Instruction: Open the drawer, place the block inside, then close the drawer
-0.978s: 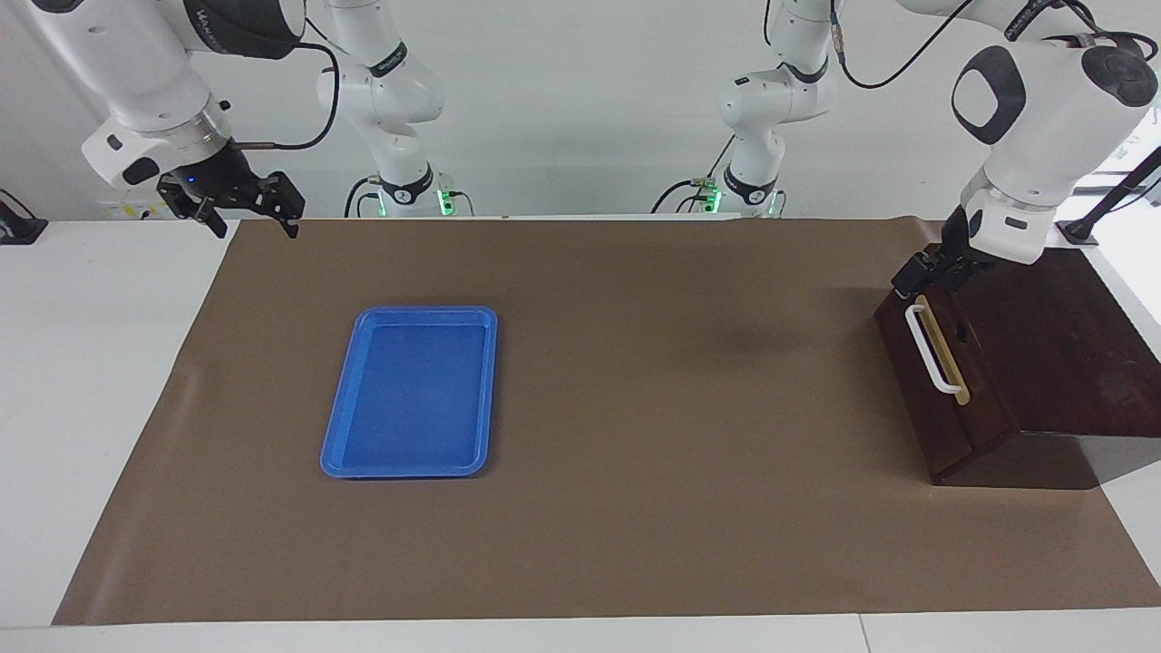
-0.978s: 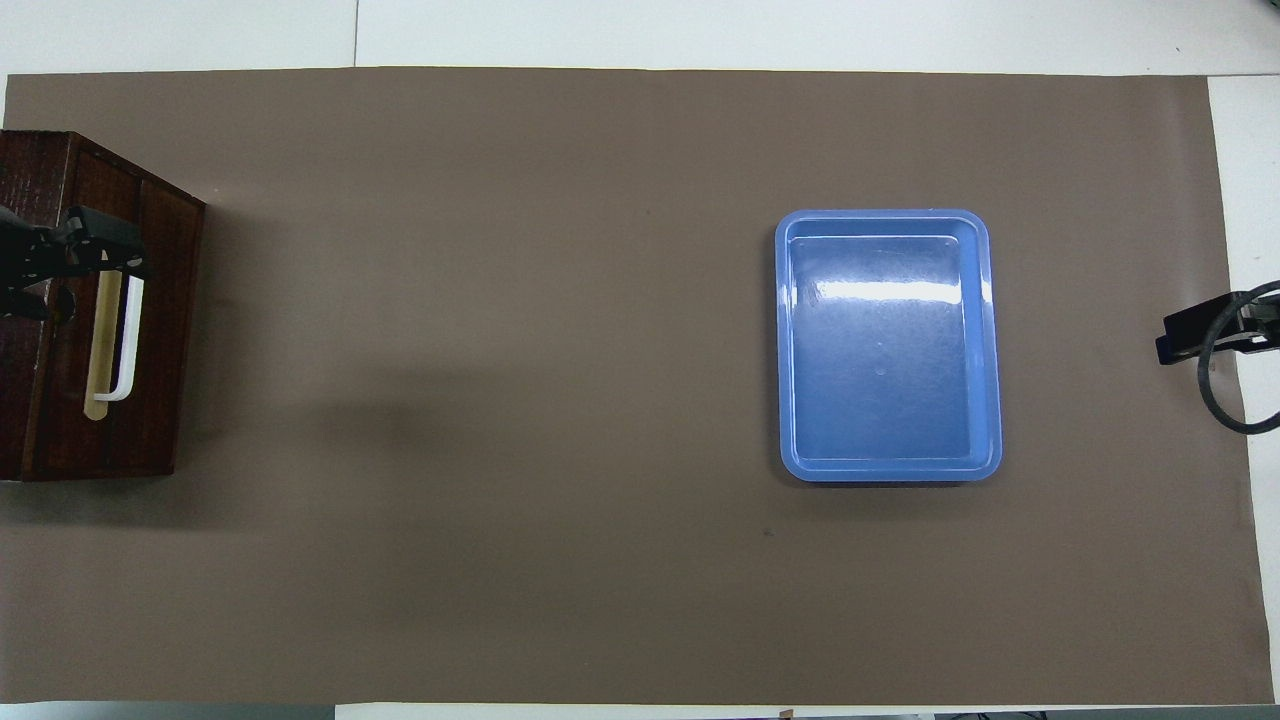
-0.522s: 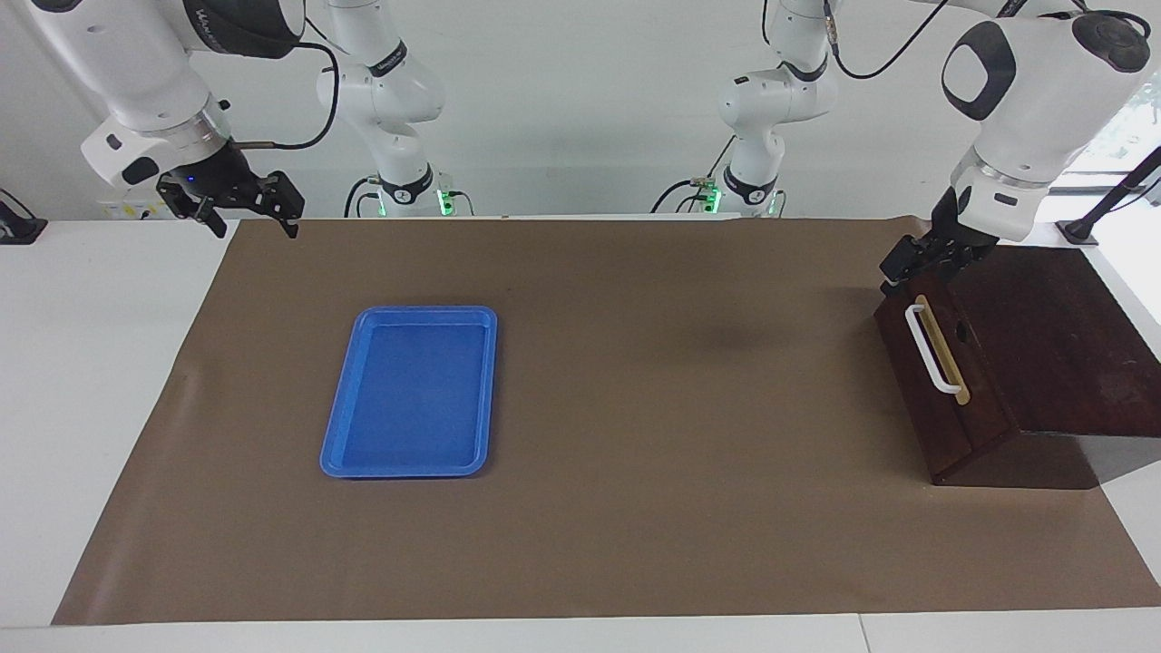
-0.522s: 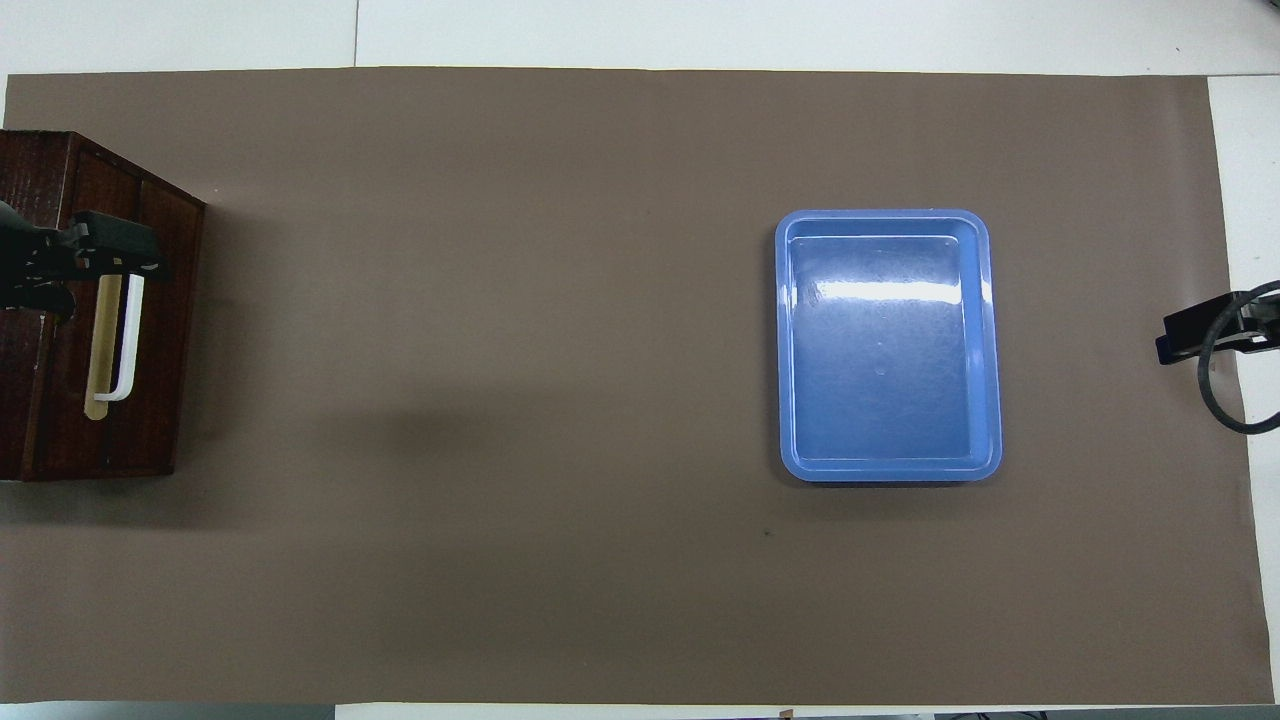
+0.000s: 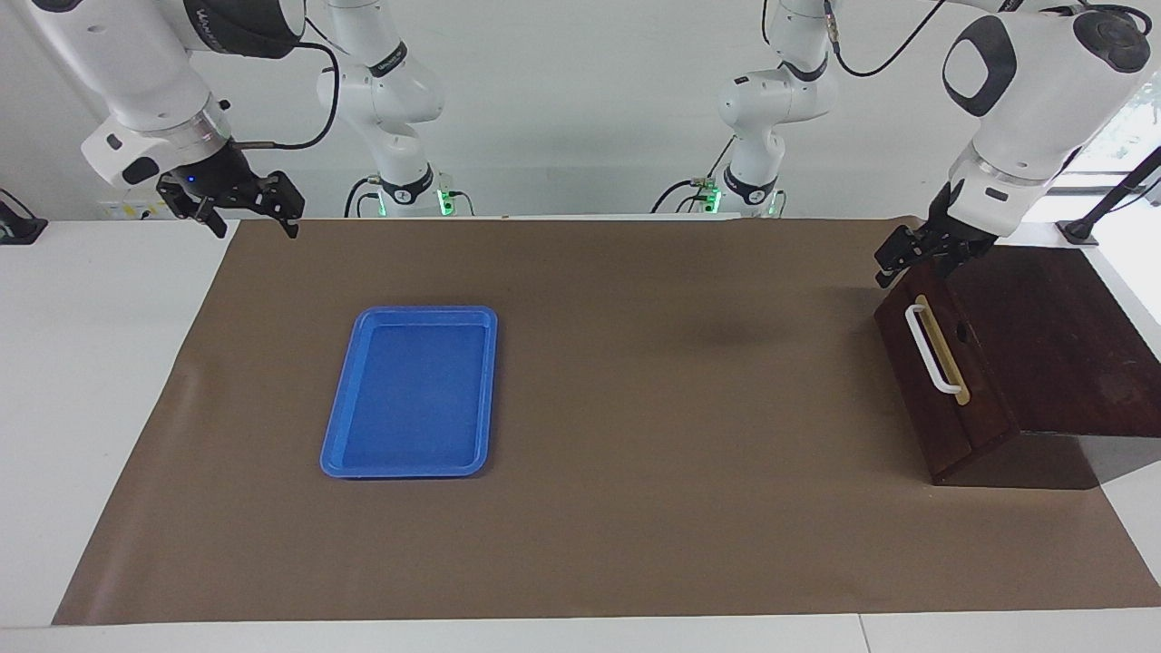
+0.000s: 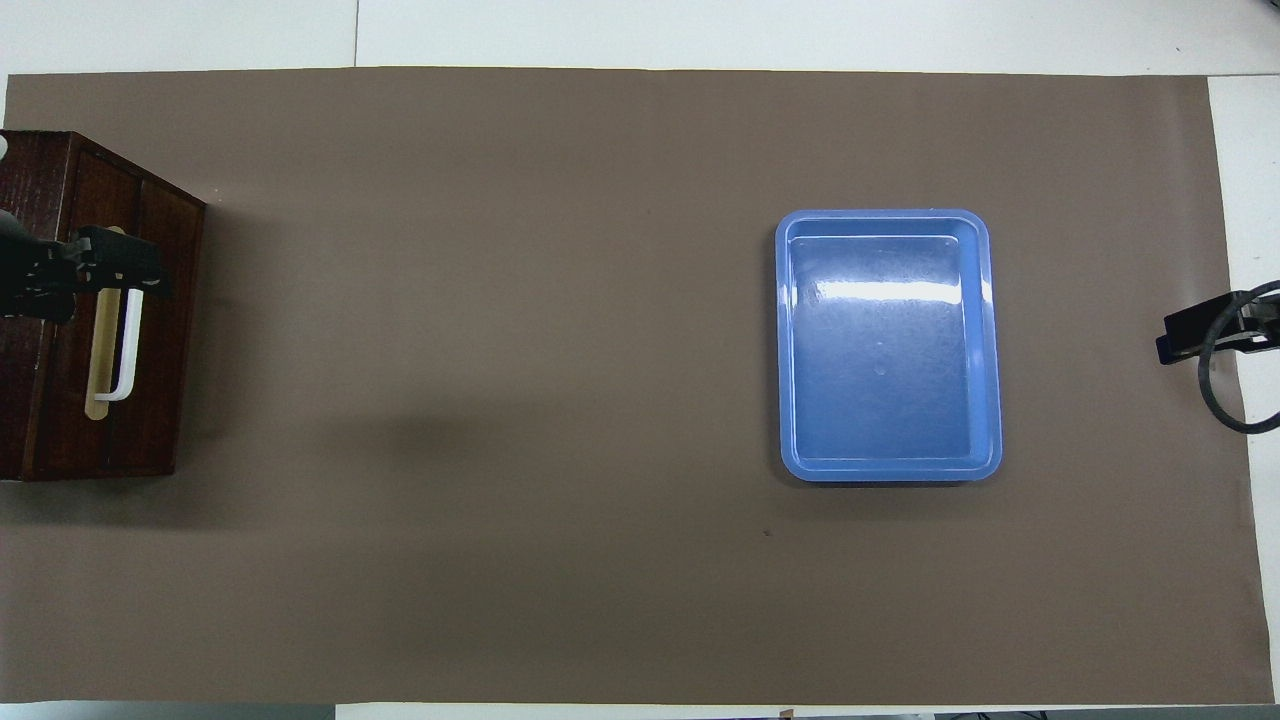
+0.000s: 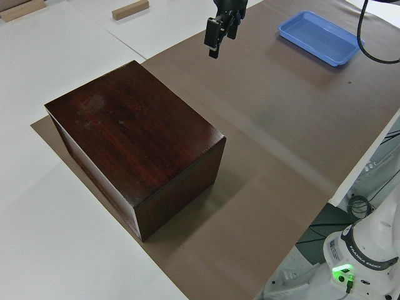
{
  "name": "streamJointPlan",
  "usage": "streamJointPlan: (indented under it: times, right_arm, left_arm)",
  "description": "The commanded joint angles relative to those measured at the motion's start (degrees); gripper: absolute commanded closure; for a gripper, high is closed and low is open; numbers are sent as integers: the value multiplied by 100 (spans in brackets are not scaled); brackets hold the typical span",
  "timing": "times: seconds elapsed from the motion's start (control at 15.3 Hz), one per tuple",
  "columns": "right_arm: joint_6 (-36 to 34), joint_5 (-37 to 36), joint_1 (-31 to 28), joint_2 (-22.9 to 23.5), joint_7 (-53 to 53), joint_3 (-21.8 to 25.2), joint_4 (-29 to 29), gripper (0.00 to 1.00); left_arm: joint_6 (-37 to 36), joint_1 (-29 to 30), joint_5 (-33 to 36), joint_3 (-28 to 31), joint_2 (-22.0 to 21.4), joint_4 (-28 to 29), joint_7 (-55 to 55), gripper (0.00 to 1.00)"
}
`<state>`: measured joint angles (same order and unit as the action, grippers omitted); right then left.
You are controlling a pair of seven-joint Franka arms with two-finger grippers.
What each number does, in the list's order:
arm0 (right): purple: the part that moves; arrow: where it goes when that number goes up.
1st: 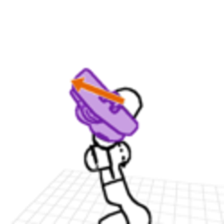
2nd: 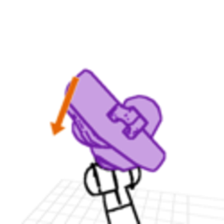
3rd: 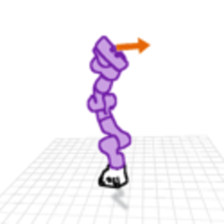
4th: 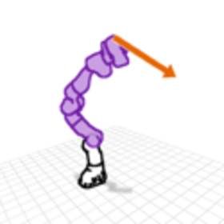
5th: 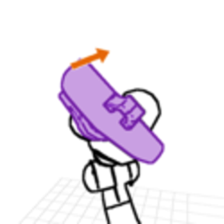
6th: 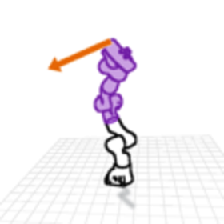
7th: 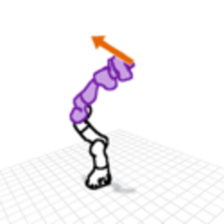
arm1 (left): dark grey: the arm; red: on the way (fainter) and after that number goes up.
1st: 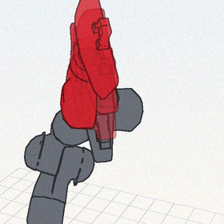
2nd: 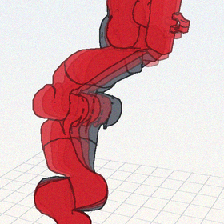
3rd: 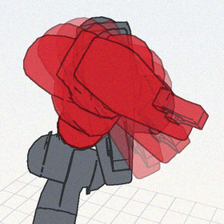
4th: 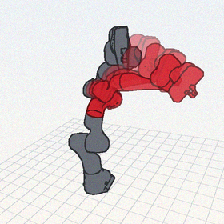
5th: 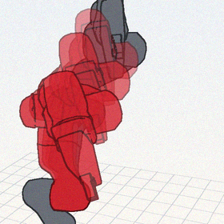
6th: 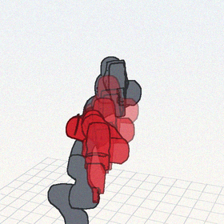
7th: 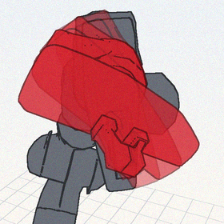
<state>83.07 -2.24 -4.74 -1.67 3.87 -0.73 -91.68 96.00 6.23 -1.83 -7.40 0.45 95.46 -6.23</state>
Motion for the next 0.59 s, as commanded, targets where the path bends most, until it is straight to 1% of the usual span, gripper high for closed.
streamJointPlan:
  times: [0.0, 0.26, 0.39, 0.52]
  right_arm:
    - [-10, 66, -88, -8, -18, -59, 9, 0]
    - [-10, 66, -106, -8, -10, -59, 9, 0]
    - [-10, 66, -115, -17, 17, -59, 9, 0]
    - [243, 75, -141, -17, 69, -50, -17, 0]
  left_arm:
    - [-47, -7, -72, 54, -62, -28, 113, 0]
    - [-179, 19, -63, 72, -106, -19, 201, 0]
    - [-266, -95, 42, 63, -115, -36, 298, 0]
    - [-459, -270, 235, 80, -133, -80, 350, 0]
